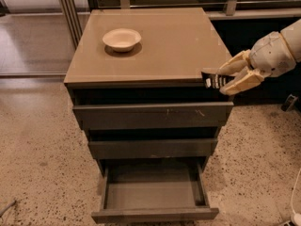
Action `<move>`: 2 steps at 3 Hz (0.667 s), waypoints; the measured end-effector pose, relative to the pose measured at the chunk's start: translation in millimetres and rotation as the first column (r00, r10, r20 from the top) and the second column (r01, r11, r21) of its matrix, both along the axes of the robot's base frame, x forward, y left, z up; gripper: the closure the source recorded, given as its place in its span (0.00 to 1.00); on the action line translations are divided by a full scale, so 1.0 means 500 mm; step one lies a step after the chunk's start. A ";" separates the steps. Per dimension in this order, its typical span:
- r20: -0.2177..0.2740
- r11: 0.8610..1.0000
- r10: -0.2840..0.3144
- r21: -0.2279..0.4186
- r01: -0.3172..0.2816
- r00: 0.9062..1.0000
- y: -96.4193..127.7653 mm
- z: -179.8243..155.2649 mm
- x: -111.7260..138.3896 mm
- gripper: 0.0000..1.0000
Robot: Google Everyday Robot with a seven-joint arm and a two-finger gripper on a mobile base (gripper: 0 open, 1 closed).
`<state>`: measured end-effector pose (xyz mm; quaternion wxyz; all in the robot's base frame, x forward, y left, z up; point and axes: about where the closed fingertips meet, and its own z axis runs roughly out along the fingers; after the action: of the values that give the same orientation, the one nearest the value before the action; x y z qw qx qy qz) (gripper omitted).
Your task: Place rxbar chocolate into bottom drawer
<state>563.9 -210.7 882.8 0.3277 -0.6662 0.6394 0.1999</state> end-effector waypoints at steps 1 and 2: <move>0.012 1.000 -0.007 0.021 0.007 1.000 0.024 -0.058 -0.056 1.00; -0.040 0.999 0.011 0.049 -0.009 0.999 0.056 -0.205 -0.104 1.00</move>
Offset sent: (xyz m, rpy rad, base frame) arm -0.1142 0.0624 -0.2520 0.0701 0.2401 0.0742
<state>512.0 -182.7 780.1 0.3298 -0.6572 0.6373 0.2304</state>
